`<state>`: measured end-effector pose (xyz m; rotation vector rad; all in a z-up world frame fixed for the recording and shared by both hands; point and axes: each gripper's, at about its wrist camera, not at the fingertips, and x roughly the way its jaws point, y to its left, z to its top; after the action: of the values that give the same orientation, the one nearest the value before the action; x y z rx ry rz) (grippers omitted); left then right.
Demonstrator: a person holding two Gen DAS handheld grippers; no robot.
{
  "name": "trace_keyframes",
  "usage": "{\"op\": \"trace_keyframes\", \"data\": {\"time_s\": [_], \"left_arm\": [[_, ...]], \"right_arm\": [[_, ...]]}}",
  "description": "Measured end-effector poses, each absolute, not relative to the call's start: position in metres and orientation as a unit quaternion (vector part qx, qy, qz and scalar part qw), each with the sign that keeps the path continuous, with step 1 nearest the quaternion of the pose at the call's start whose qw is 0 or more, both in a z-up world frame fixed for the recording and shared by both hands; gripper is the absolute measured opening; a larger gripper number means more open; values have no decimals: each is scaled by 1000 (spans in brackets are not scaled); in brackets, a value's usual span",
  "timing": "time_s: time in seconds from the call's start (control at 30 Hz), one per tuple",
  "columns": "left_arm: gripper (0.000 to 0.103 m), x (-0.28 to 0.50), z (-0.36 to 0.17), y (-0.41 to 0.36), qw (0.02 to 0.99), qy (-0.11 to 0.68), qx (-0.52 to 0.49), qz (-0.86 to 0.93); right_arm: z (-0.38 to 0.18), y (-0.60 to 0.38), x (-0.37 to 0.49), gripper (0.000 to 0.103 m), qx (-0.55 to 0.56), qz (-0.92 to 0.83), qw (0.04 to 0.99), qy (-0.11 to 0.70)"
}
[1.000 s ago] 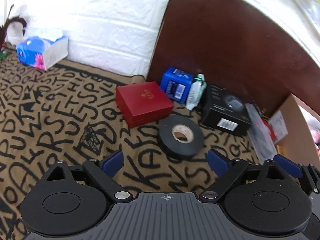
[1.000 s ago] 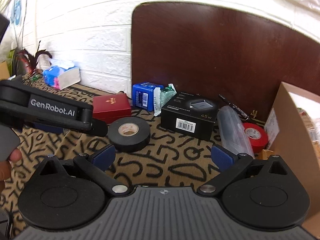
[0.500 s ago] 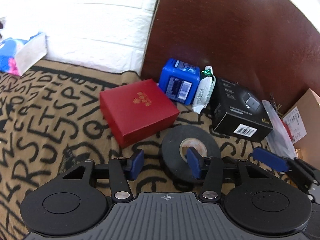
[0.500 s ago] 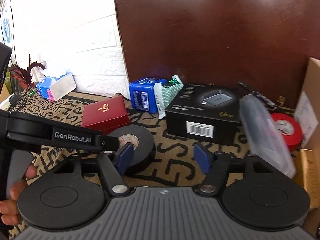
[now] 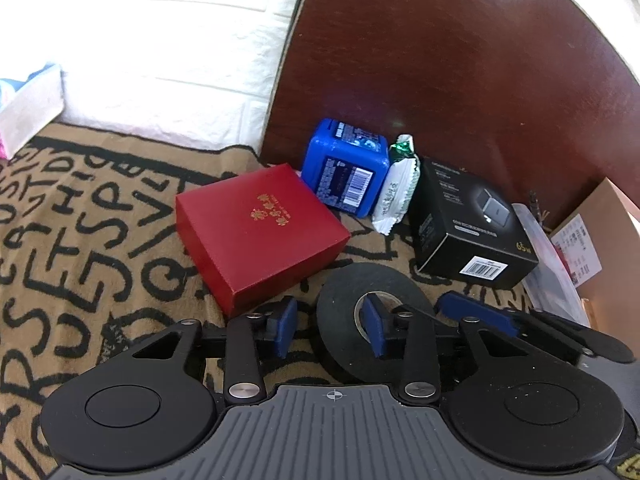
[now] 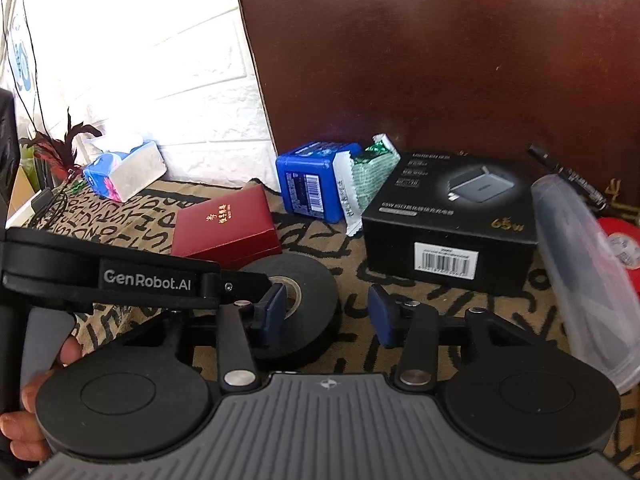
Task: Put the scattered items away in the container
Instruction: 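Close the left gripper on the black electrical tape roll, then lift the tape roll with the left gripper and carry it over the box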
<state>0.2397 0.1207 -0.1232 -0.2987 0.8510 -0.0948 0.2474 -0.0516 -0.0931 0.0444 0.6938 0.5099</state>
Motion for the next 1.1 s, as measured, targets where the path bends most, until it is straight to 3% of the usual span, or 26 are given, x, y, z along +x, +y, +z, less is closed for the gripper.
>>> {"op": "trace_keyframes", "data": {"time_s": [0.07,0.13,0.2,0.5,1.1], "left_arm": [[41,240,-124,120,898,412,-146,-52],[43,238,-122,117,900,410,-137,-53],[36,236,-120,115,901,411,-127,-54],[31,201,-116,90,890,435,-121,-68],[34,74,-115,6,858,484,-107,-135]], "right_arm": [[-96,-50,249,39,27,253,906,339],[-95,-47,247,35,21,253,907,336],[-93,-45,243,35,11,251,909,334],[-86,-67,203,34,-16,251,902,352],[-79,-157,51,35,-19,211,898,385]]}}
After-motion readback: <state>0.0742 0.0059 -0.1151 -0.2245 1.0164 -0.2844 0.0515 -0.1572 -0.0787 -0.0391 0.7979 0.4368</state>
